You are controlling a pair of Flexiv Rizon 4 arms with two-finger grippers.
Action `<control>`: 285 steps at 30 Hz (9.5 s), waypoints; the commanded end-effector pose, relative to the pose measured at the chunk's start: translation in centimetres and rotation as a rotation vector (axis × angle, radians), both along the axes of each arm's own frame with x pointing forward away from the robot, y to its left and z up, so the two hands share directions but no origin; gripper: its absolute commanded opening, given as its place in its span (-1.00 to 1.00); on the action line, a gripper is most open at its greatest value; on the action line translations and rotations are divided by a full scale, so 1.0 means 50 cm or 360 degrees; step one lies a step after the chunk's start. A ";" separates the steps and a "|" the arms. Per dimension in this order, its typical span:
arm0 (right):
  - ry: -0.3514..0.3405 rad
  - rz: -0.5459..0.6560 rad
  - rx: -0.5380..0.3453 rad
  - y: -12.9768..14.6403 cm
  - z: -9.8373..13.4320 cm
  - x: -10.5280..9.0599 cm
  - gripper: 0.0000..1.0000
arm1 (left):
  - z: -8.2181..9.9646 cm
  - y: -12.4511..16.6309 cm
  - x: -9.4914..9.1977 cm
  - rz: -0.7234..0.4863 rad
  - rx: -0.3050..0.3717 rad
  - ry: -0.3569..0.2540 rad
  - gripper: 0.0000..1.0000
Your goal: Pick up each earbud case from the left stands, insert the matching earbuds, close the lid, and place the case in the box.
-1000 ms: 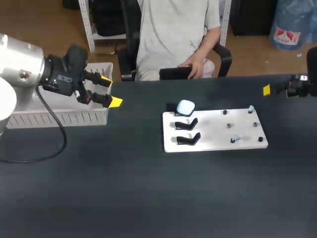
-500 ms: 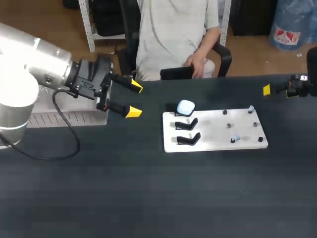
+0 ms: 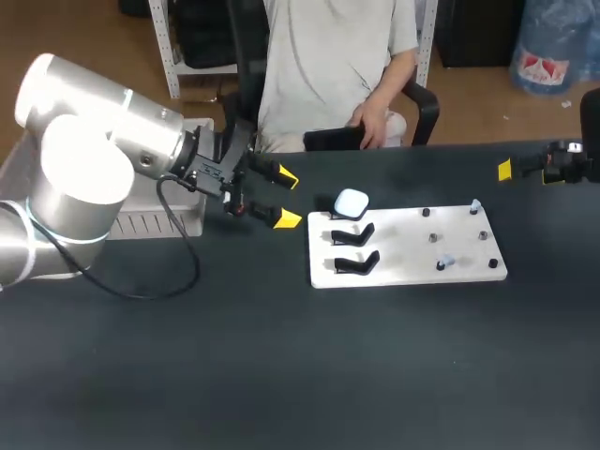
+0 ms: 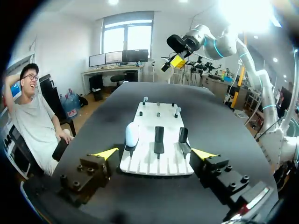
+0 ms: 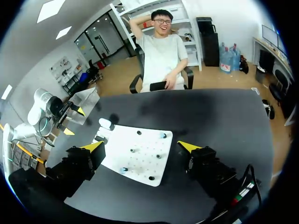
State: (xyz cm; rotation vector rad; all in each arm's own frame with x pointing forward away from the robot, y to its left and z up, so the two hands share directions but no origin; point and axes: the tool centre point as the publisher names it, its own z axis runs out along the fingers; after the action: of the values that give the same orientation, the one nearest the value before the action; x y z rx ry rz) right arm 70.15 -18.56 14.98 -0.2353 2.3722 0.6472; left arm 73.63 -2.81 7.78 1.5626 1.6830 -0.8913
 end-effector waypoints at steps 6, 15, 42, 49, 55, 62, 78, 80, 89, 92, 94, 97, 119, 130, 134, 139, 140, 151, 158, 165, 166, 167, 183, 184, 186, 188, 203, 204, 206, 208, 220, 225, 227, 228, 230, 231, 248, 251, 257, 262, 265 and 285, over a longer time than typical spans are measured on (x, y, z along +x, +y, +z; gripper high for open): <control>0.0000 0.0003 0.0001 -0.001 0.000 0.000 1.00 | -0.045 -0.050 0.053 -0.0070 -0.0067 0.0009 1.00; 0.0000 0.0003 0.0001 -0.001 0.000 0.000 1.00 | -0.063 -0.069 0.078 -0.0105 -0.0123 0.0008 0.90; 0.0000 0.0003 0.0001 -0.001 0.000 0.000 1.00 | -0.095 -0.129 0.088 -0.0136 -0.0178 0.0029 0.15; 0.0000 0.0003 0.0001 -0.001 0.000 0.000 1.00 | -0.103 -0.137 0.087 -0.0158 -0.0184 0.0030 0.04; 0.0000 0.0003 0.0001 -0.001 0.000 0.000 1.00 | -0.106 -0.147 0.090 -0.0165 -0.0191 0.0031 0.07; 0.0000 0.0003 0.0001 -0.001 0.000 0.000 1.00 | -0.112 -0.158 0.098 -0.0162 -0.0195 0.0025 0.01; 0.0000 0.0003 0.0001 -0.001 0.000 0.000 1.00 | -0.122 -0.163 0.110 -0.0173 -0.0199 0.0031 0.02; 0.0000 0.0003 0.0001 -0.001 0.000 0.000 1.00 | -0.121 -0.165 0.110 -0.0181 -0.0201 0.0029 0.00; 0.0000 0.0003 0.0001 -0.001 0.000 0.000 1.00 | -0.127 -0.170 0.101 -0.0207 -0.0202 0.0014 -0.05; 0.0000 0.0003 0.0001 -0.001 0.000 0.000 1.00 | -0.127 -0.171 0.100 -0.0202 -0.0206 0.0012 -0.07; 0.0000 0.0003 0.0001 -0.001 0.000 0.000 1.00 | -0.127 -0.172 0.100 -0.0198 -0.0207 0.0010 -0.10; 0.0000 0.0003 0.0001 -0.001 0.000 0.000 1.00 | -0.128 -0.173 0.099 -0.0193 -0.0208 0.0006 -0.21; 0.0000 0.0003 0.0001 -0.001 0.000 0.000 1.00 | 0.023 -0.103 0.025 -0.0051 -0.0436 -0.0163 -1.00; 0.0000 0.0003 0.0001 -0.001 0.000 0.000 1.00 | 0.085 -0.087 -0.078 -0.0014 -0.0610 -0.0219 -1.00; 0.0000 0.0003 0.0001 -0.001 0.000 0.000 1.00 | 0.097 -0.089 -0.094 0.0037 -0.0661 -0.0221 -1.00; 0.0000 0.0003 0.0001 -0.001 0.000 0.000 1.00 | 0.114 -0.092 -0.117 0.0085 -0.0725 -0.0249 -1.00; 0.0000 0.0003 0.0001 -0.001 0.000 0.000 1.00 | 0.118 -0.092 -0.121 0.0086 -0.0726 -0.0251 -1.00; 0.0000 0.0003 0.0001 -0.001 0.000 0.000 1.00 | 0.118 -0.092 -0.121 0.0086 -0.0726 -0.0251 -1.00; 0.0000 0.0003 0.0001 -0.001 0.000 0.000 1.00 | 0.118 -0.092 -0.121 0.0086 -0.0726 -0.0251 -1.00; 0.0000 0.0003 0.0001 -0.001 0.000 0.000 1.00 | 0.118 -0.092 -0.121 0.0086 -0.0726 -0.0251 -1.00; -0.0009 0.0041 -0.0001 0.011 0.008 0.003 1.00 | 0.118 -0.092 -0.121 0.0086 -0.0726 -0.0251 -1.00; -0.0013 0.0076 -0.0002 0.022 0.013 0.003 1.00 | 0.118 -0.092 -0.121 0.0086 -0.0726 -0.0251 -1.00; -0.0079 0.0424 -0.0059 0.143 0.048 -0.099 1.00 | 0.130 -0.138 -0.165 -0.0076 -0.0841 -0.0158 -1.00; -0.0081 0.0440 -0.0080 0.151 0.049 -0.104 1.00 | 0.128 -0.142 -0.168 -0.0093 -0.0865 -0.0140 -1.00; -0.0082 0.0473 -0.0111 0.167 0.050 -0.116 1.00 | 0.126 -0.150 -0.171 -0.0113 -0.0892 -0.0123 -1.00; -0.0068 0.0511 -0.0113 0.183 0.050 -0.128 1.00 | 0.124 -0.159 -0.174 -0.0140 -0.0908 -0.0114 -1.00; -0.0025 0.0621 -0.0175 0.265 0.024 -0.169 1.00 | 0.118 -0.188 -0.174 -0.0254 -0.0941 -0.0144 -1.00; -0.0023 0.0621 -0.0176 0.269 0.022 -0.169 1.00 | 0.118 -0.188 -0.174 -0.0256 -0.0946 -0.0149 -1.00; -0.0022 0.0622 -0.0192 0.277 0.020 -0.171 1.00 | 0.116 -0.190 -0.173 -0.0263 -0.0955 -0.0152 -1.00; -0.0020 0.0623 -0.0193 0.283 0.018 -0.171 1.00 | 0.115 -0.191 -0.172 -0.0272 -0.0962 -0.0155 -1.00; -0.0020 0.0621 -0.0199 0.320 0.026 -0.159 1.00 | 0.112 -0.192 -0.172 -0.0283 -0.0994 -0.0181 -1.00; -0.0014 0.0629 -0.0201 0.349 0.024 -0.151 1.00 | 0.112 -0.192 -0.172 -0.0283 -0.0994 -0.0181 -1.00; -0.0008 0.0638 -0.0204 0.359 0.023 -0.148 1.00 | 0.112 -0.192 -0.172 -0.0283 -0.0994 -0.0181 -1.00; -0.0004 0.0644 -0.0202 0.363 0.022 -0.146 1.00 | 0.112 -0.192 -0.172 -0.0283 -0.0994 -0.0181 -1.00; 0.0002 0.0652 -0.0201 0.369 0.018 -0.144 1.00 | 0.112 -0.192 -0.172 -0.0283 -0.0994 -0.0181 -1.00; 0.0006 0.0656 -0.0201 0.372 0.017 -0.142 1.00 | 0.112 -0.192 -0.172 -0.0283 -0.0994 -0.0181 -1.00; 0.0041 0.0688 -0.0197 0.387 0.000 -0.114 1.00 | 0.112 -0.192 -0.172 -0.0283 -0.0994 -0.0181 -1.00; 0.0045 0.0688 -0.0198 0.387 -0.001 -0.111 1.00 | 0.112 -0.192 -0.172 -0.0283 -0.0994 -0.0181 -1.00; 0.0061 0.0686 -0.0201 0.384 -0.007 -0.104 1.00 | 0.112 -0.192 -0.172 -0.0283 -0.0994 -0.0181 -1.00; 0.0066 0.0675 -0.0199 0.380 -0.008 -0.098 1.00 | 0.112 -0.192 -0.172 -0.0283 -0.0994 -0.0181 -1.00; 0.0057 0.0661 -0.0196 0.376 -0.003 -0.094 1.00 | 0.112 -0.192 -0.172 -0.0283 -0.0994 -0.0181 -1.00; -0.0042 0.0440 -0.0466 0.265 0.066 -0.033 1.00 | 0.111 -0.192 -0.172 -0.0280 -0.0993 -0.0183 -1.00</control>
State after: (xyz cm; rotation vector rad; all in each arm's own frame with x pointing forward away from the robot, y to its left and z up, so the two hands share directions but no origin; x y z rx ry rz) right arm 68.61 -4.41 17.15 -0.7464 2.3744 0.5718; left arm 65.07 -12.37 13.45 1.3052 1.0514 -1.2493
